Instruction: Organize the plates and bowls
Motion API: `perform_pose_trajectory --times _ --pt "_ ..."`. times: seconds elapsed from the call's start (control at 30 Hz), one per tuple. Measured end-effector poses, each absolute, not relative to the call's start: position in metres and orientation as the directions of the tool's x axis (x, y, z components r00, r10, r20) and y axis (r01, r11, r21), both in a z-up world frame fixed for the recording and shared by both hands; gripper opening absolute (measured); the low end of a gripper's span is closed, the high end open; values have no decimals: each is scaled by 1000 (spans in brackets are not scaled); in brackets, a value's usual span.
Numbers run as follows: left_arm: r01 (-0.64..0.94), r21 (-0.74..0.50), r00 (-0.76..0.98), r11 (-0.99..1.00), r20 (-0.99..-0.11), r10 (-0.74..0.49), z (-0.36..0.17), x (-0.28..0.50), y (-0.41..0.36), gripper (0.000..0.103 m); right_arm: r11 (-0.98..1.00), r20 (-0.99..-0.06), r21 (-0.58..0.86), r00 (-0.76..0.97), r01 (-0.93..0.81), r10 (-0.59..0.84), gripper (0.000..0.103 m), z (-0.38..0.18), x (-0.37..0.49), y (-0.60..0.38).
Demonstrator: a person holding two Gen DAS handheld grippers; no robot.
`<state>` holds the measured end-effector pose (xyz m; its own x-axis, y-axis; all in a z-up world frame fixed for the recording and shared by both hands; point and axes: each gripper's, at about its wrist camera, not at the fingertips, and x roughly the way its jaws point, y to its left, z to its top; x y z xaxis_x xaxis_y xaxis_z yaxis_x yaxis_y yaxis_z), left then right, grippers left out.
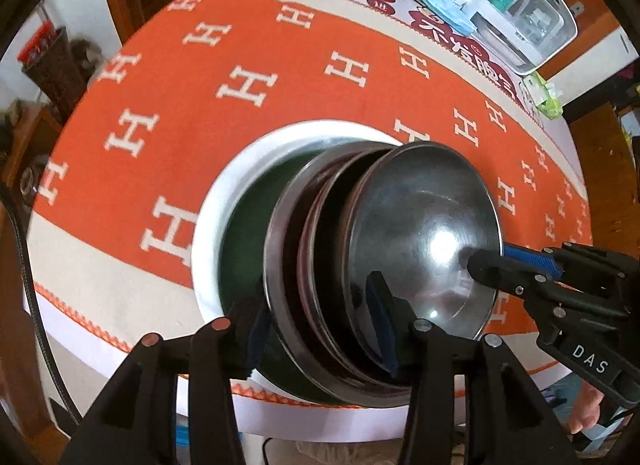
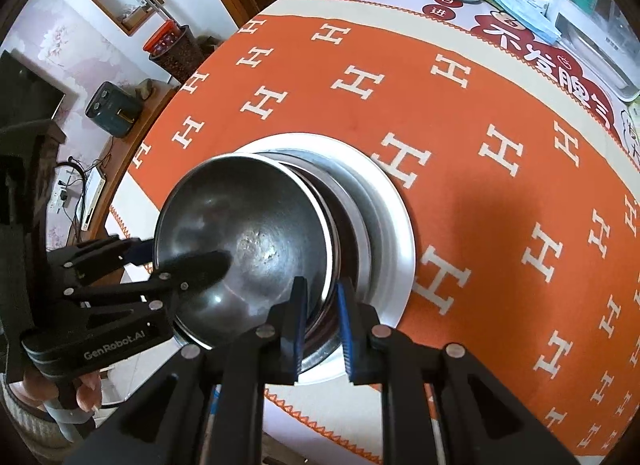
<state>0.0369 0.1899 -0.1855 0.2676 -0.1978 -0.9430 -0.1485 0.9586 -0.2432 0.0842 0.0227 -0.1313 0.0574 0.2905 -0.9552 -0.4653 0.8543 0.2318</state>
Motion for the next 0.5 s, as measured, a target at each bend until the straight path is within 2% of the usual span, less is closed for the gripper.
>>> perform_pose_trajectory --times 0.13,0.33,0.5 --pt "-130 -216 283 968 -943 -173 -180 37 190 51 858 -956 219 72 -466 283 17 -133 81 23" --pt "-127 -187 292 974 -946 -144 -175 35 196 64 870 -956 217 86 -442 282 18 -132 79 22" --pt "-98 -134 312 986 -945 -97 -166 32 197 77 880 -953 233 84 -413 292 24 -131 77 21"
